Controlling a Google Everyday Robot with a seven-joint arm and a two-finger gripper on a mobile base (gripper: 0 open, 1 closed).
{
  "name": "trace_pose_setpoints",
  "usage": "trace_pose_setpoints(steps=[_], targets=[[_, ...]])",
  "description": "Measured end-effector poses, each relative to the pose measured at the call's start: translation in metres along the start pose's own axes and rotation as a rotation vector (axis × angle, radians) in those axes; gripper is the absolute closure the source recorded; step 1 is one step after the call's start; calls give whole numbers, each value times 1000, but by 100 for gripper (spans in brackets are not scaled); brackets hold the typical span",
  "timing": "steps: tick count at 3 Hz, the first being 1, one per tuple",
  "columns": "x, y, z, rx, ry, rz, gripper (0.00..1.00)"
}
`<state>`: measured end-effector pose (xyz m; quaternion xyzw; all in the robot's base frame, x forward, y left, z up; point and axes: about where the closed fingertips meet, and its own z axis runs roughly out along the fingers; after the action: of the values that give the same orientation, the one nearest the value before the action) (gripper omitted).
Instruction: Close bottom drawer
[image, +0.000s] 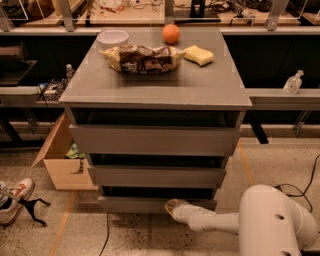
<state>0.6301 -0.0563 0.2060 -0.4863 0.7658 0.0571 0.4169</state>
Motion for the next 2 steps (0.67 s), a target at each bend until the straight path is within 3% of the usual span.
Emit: trace_pose_setpoints(steps=[2], targets=[[-20, -13, 23, -1, -39, -49, 100]])
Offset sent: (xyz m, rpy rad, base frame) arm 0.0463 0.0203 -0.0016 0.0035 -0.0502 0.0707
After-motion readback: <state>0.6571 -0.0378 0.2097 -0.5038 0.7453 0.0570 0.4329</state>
